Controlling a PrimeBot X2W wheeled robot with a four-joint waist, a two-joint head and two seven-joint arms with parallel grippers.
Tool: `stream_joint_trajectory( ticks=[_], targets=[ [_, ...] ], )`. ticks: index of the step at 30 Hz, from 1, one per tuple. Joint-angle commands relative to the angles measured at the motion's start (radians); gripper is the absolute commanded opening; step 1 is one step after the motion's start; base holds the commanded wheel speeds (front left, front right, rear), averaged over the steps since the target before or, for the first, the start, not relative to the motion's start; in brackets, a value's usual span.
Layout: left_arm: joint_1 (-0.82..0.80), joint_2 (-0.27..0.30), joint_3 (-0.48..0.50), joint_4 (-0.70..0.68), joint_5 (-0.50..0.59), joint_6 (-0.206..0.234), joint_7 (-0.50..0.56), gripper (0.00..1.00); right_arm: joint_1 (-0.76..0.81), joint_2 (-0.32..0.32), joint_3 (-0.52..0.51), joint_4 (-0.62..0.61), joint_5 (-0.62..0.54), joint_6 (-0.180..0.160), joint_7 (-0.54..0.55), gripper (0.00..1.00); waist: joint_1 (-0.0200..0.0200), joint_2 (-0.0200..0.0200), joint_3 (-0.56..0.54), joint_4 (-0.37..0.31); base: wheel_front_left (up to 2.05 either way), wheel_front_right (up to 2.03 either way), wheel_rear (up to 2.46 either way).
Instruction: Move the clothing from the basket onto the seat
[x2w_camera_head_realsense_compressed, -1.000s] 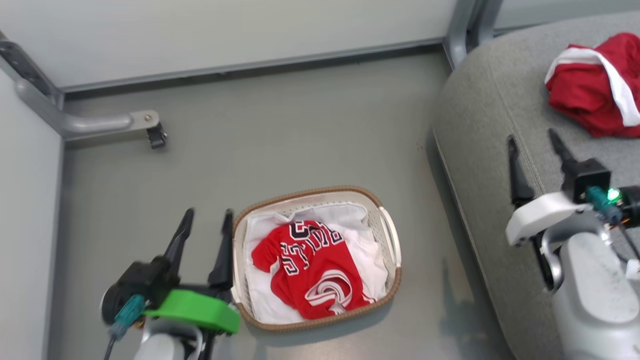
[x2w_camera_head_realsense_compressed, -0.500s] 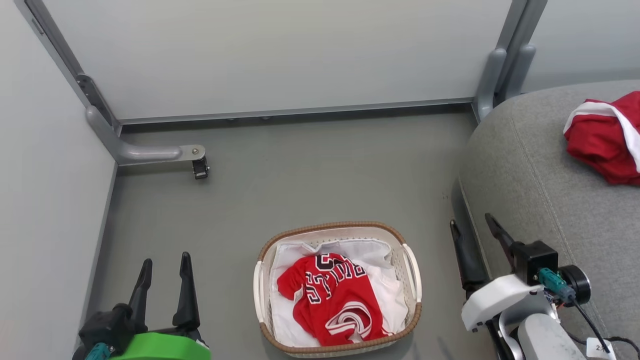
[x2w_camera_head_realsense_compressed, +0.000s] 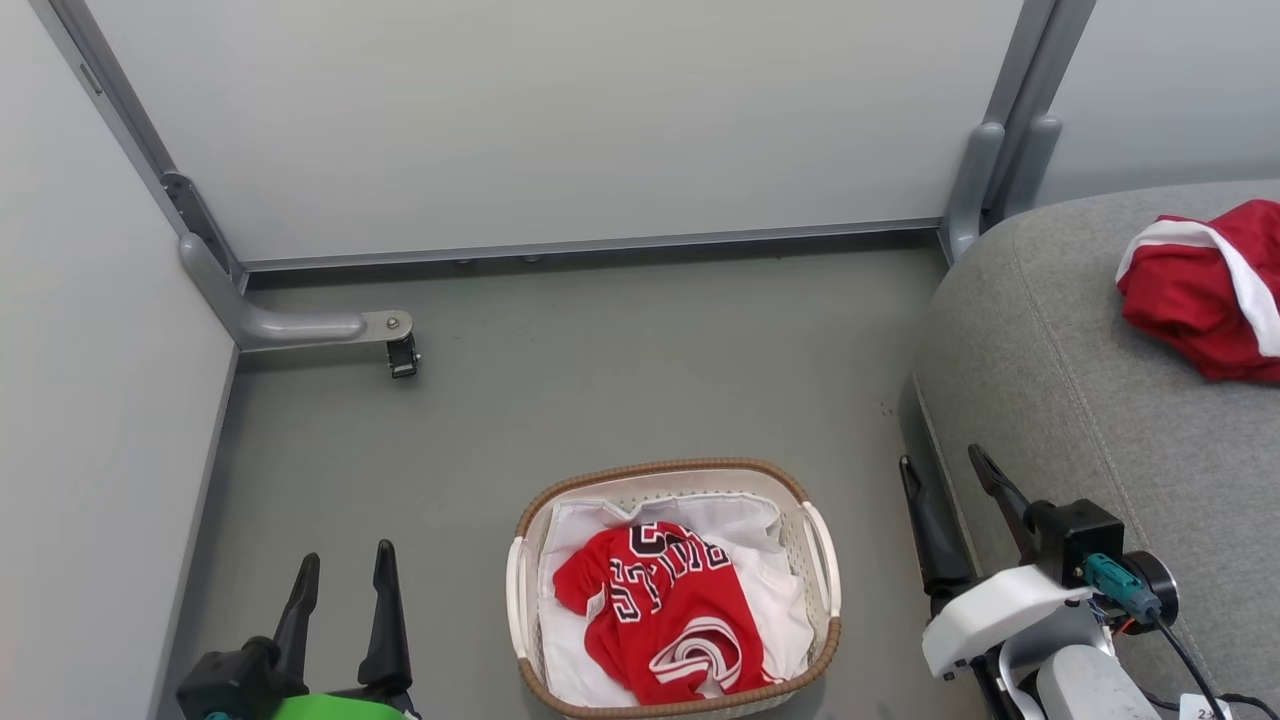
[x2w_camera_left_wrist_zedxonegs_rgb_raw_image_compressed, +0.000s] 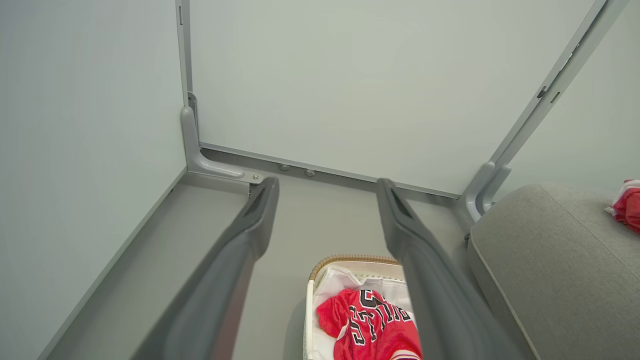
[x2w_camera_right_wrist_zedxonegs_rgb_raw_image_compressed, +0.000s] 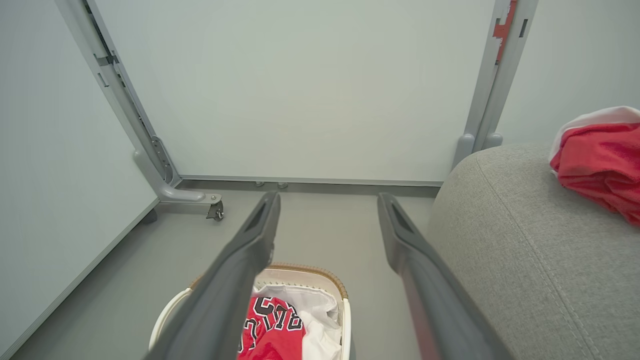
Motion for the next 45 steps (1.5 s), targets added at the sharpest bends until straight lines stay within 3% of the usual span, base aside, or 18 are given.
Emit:
stream_joint_trajectory(
  ticks=[1,24,34,45],
  targets=[
    [0.010,0.000,0.000,0.002,0.001,0.004,-0.001,1.00,0.015,-0.004,-0.003,-0.004,0.005,-0.001,-0.002,1.00,0.0001,0.0000,0.000,0.000,0.00,0.00,0.00],
    [-0.038,0.000,-0.020,0.011,0.036,-0.007,0.000,1.00,-0.009,-0.005,-0.015,-0.019,-0.003,-0.001,-0.002,1.00,0.0001,0.0000,0.053,-0.024,0.00,0.00,0.00],
    [-0.270,0.021,-0.080,0.130,0.122,-0.020,0.000,1.00,-0.101,-0.004,-0.053,-0.071,-0.015,-0.001,-0.002,1.00,0.0001,0.0000,0.281,-0.091,0.00,0.00,0.00],
    [-0.601,0.028,-0.308,0.448,0.185,-0.027,0.003,1.00,-0.225,-0.004,-0.068,-0.166,-0.049,-0.001,-0.002,1.00,0.0001,0.0000,0.581,-0.179,0.00,0.00,0.00]
  ],
)
